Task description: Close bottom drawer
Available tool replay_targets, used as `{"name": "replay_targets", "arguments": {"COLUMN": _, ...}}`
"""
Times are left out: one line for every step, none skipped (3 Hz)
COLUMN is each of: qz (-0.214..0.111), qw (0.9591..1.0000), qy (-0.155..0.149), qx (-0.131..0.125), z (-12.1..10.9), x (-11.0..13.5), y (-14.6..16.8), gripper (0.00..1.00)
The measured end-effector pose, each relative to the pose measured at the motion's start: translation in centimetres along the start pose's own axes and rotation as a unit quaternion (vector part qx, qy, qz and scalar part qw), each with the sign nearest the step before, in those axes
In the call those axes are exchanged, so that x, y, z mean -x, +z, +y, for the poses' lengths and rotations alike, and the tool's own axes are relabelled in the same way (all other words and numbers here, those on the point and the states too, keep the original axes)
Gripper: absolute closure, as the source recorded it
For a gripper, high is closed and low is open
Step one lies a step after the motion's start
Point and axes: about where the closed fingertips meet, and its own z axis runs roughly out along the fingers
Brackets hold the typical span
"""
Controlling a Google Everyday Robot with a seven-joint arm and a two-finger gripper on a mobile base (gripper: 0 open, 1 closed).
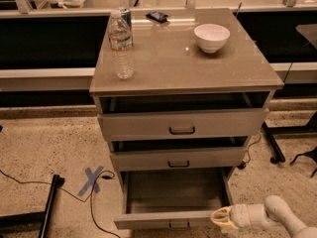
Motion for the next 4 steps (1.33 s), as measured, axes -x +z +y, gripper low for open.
{"name": "replay_targets", "arguments": {"qz": -0.005, "qw": 0.9999, "qy": -0.01, "qx": 0.002, "z": 0.2, "x": -0.3, "y": -1.3, "gripper": 1.0}}
{"name": "replay_targets", "arguments": {"qz": -0.026, "qw": 0.9994, "qy": -0.021, "qx": 0.002, "z": 0.5, "x": -0.9, "y": -1.7, "gripper": 1.0}}
{"name": "replay_targets", "arguments": {"qz": -0.039, "qw": 0.9986, "qy": -0.029, "qx": -0.018, "z": 1.2, "x": -1.7, "y": -1.2, "gripper": 1.0}}
{"name": "replay_targets", "arguments": {"qz": -0.042, "qw": 0.9981, "qy": -0.038, "qx": -0.026, "z": 1.9, "x": -2.4, "y": 0.0, "gripper": 1.0}}
